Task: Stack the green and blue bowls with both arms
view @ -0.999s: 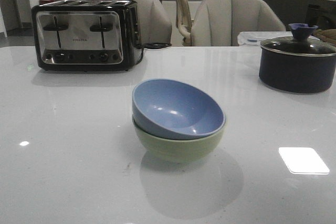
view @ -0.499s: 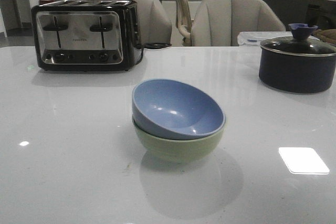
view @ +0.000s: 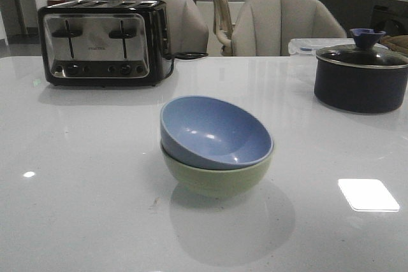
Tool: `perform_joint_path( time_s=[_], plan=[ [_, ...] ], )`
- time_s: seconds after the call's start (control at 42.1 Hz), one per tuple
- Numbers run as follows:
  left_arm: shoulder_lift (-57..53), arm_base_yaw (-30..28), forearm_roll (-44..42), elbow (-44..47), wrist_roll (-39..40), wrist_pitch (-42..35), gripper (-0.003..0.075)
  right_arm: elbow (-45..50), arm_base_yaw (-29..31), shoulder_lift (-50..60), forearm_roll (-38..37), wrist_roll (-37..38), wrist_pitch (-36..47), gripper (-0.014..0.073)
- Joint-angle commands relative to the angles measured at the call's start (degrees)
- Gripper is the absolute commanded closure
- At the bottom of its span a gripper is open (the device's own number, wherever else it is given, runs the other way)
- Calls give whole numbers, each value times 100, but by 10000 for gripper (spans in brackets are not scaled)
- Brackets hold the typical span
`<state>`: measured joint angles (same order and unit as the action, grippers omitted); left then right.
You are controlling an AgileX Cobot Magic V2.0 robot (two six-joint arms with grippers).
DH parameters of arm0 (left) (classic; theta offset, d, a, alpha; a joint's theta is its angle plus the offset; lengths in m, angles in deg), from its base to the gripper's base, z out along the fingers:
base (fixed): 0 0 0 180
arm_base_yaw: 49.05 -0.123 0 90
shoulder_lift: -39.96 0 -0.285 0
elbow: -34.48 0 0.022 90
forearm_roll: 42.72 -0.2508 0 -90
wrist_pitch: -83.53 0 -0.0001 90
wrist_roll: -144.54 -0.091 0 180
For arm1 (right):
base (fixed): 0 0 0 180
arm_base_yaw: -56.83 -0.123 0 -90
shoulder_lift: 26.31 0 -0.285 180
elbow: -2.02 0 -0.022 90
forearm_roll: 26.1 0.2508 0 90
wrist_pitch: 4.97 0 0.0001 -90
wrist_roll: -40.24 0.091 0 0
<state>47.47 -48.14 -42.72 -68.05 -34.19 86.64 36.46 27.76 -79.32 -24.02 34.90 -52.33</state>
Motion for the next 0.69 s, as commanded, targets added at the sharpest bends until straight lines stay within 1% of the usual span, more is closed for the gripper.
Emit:
perform_joint_path(
  time_s=[0.0,0.095,0.666],
  plan=[
    [-133,145,0,118,60,-527,620,-153,6,41,-28,-37,333,551],
    [-133,253,0,118,60,-527,620,-153,6,41,-28,-37,333,551],
    [-122,253,0,118,60,-527,620,-153,6,41,-28,-37,333,551]
  ],
)
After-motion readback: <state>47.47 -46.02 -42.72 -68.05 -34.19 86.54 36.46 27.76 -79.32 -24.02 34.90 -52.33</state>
